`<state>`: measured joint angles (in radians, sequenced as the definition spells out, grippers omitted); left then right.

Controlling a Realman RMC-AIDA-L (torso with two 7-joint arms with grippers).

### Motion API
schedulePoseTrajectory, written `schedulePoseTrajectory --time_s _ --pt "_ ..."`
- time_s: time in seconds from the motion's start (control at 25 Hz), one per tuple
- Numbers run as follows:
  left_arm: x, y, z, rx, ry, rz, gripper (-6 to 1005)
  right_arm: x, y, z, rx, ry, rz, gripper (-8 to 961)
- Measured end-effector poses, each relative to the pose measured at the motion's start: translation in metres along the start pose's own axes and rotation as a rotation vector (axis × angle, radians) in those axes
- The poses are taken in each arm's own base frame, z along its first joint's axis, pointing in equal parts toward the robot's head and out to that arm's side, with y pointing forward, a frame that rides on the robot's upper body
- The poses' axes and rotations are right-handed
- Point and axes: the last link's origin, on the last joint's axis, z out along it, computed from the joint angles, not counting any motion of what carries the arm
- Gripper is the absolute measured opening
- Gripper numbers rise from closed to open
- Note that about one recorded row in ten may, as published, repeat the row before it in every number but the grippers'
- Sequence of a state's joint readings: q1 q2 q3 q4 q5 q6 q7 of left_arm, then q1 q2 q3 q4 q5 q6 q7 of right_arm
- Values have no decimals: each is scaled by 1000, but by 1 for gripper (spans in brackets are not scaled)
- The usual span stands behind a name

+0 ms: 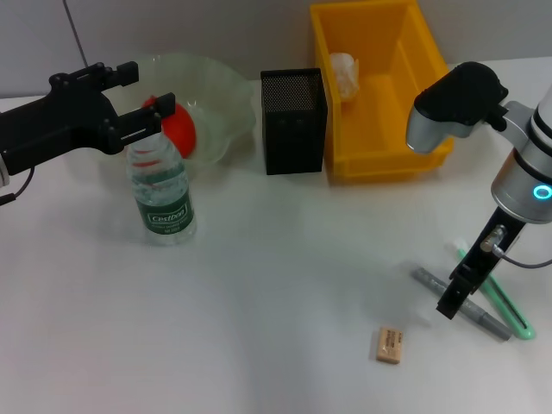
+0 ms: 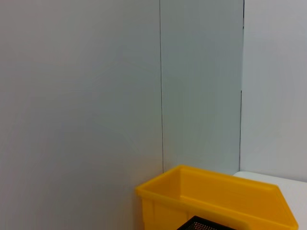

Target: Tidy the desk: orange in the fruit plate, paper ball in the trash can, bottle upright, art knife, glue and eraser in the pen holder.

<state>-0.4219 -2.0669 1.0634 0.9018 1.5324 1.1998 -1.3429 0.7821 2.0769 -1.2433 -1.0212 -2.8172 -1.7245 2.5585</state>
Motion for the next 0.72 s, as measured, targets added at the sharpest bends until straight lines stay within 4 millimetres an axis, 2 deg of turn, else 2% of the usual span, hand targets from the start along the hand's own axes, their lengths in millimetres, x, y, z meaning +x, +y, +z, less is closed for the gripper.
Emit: schedulePoseTrajectory --time_s 0.72 --pt "-1 0 0 1 -1 2 686 -6 2 2 25 1 -31 696"
